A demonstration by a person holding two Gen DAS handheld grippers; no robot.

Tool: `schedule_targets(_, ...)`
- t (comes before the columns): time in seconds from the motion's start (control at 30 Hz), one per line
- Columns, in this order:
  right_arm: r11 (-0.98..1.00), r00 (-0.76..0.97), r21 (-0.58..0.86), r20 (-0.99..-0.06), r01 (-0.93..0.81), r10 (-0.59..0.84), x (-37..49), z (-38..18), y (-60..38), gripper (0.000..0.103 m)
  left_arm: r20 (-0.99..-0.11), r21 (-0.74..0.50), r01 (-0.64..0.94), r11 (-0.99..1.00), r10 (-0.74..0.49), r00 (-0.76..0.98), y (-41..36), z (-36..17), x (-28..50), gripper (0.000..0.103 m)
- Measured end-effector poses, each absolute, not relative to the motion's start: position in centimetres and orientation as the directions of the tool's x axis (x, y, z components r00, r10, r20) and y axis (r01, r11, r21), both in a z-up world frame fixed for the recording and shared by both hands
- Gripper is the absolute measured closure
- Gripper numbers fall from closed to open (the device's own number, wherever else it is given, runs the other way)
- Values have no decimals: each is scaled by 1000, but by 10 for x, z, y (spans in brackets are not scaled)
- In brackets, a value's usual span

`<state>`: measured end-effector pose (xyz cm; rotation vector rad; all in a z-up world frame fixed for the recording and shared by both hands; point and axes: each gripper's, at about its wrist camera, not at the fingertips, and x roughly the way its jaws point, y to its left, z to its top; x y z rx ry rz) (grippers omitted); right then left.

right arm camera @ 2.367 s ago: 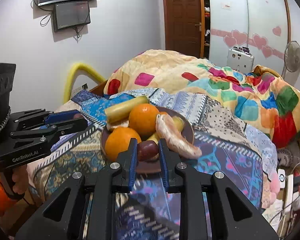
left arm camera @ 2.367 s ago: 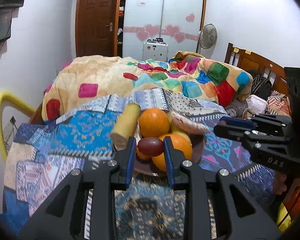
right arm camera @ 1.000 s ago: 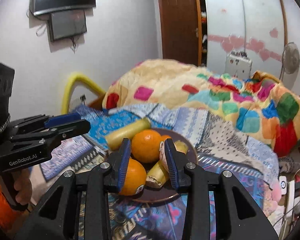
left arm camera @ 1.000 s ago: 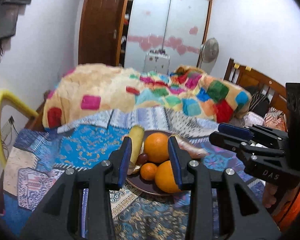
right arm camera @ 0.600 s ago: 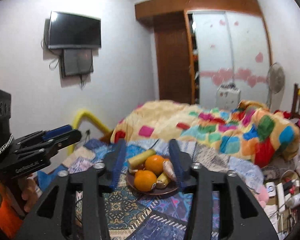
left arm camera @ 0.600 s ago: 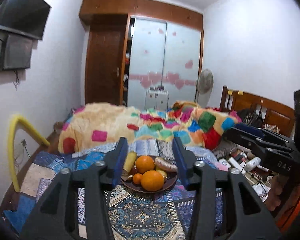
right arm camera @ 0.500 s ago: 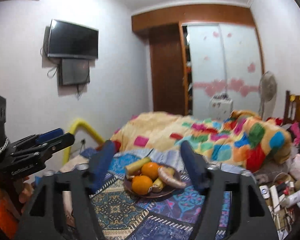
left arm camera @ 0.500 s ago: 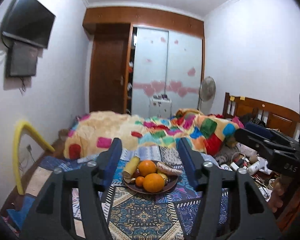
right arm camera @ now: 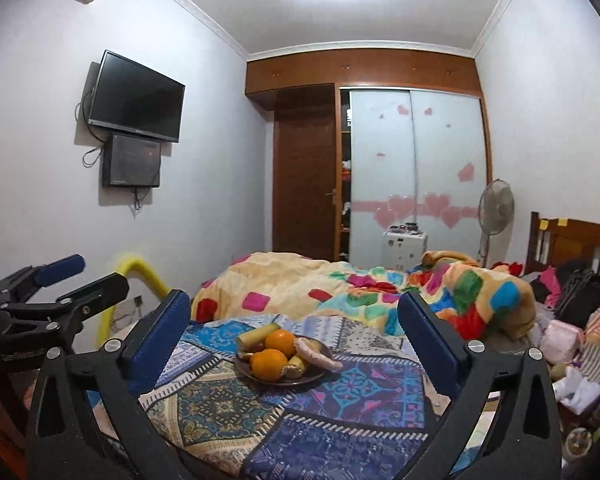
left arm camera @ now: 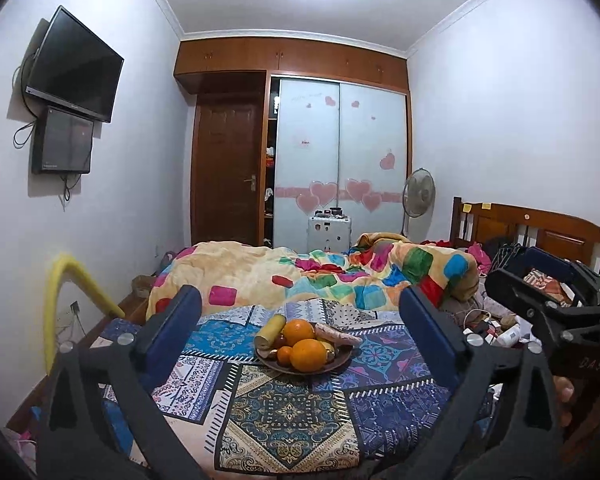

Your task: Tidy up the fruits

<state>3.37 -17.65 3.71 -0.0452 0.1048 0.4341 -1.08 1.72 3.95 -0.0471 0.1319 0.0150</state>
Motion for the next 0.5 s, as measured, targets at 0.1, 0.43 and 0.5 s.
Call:
schedule_targets(0.1, 911, 907, -22, -107, -412, 408, 30, 35, -177, 0, -131, -45, -14, 999, 8, 991, 16, 39, -15, 0)
schedule_targets(0.43, 912, 905, 31, -112, -409, 410, 26, 30, -189, 0, -132, -34, -32, 999, 27, 991, 13, 34, -19, 0)
schedule_targets(0.5, 913, 907, 33, -110, -406, 407, 26, 30, -191, 0, -136, -34, -34, 999, 29, 990, 13, 33, -18, 0)
